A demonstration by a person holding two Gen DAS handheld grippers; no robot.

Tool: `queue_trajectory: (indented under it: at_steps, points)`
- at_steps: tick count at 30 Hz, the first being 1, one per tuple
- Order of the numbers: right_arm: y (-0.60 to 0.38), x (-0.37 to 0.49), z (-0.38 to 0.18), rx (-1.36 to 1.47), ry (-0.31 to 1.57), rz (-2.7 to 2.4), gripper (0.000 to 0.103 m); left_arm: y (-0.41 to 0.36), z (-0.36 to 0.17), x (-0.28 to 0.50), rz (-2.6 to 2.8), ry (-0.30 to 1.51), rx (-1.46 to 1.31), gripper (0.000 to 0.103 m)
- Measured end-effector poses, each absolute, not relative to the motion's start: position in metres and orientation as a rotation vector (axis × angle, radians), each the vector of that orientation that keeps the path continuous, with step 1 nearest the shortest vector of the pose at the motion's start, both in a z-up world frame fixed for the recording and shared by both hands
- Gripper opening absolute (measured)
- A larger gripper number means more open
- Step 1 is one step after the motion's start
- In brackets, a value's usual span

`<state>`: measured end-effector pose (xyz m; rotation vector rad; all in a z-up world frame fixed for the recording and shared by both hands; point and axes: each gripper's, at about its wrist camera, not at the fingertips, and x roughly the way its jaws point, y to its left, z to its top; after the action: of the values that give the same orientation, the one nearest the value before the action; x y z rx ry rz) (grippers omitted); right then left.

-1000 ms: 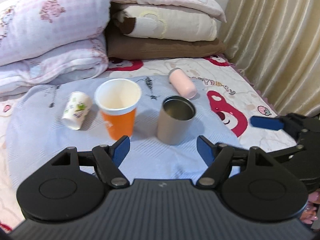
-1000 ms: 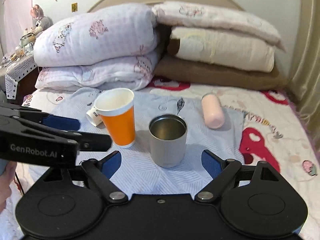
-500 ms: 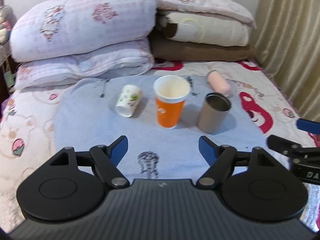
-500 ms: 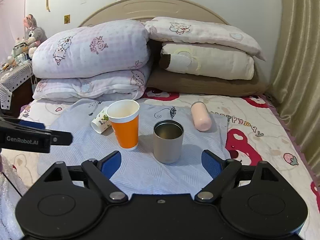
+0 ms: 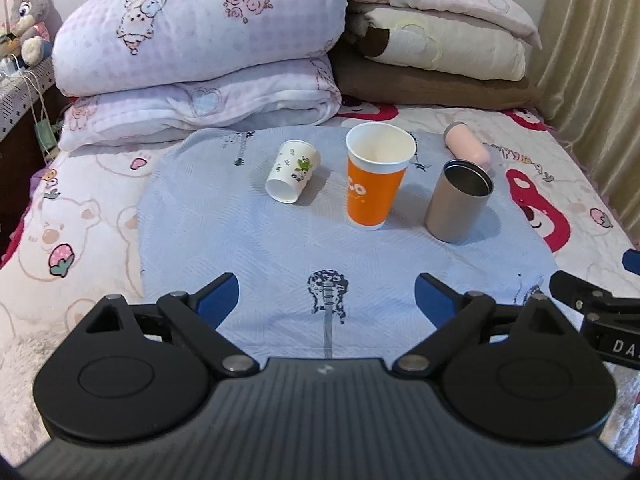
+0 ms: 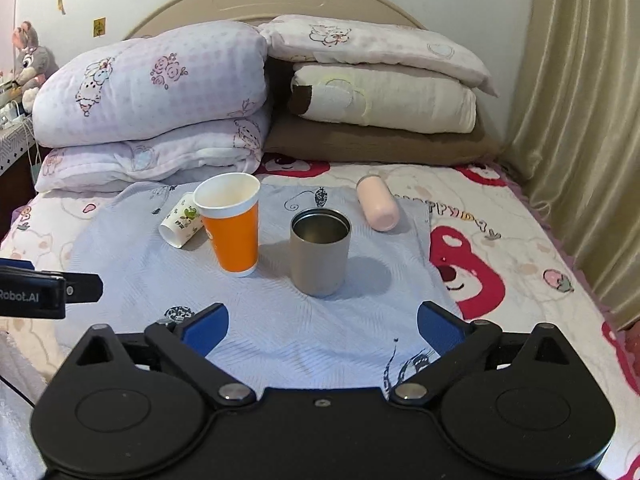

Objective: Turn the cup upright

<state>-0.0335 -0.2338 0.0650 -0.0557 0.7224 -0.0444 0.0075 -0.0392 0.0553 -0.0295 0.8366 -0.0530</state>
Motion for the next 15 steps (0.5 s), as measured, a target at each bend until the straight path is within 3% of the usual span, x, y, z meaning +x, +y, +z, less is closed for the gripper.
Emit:
queue_trajectory:
  at_steps: [15]
  points:
    - [-0.232, -0.044, 0.047, -0.070, 0.715, -0.073, 0.102, -0.049, 0.040, -0.010, -0.055, 0.770, -0.003, 0.100]
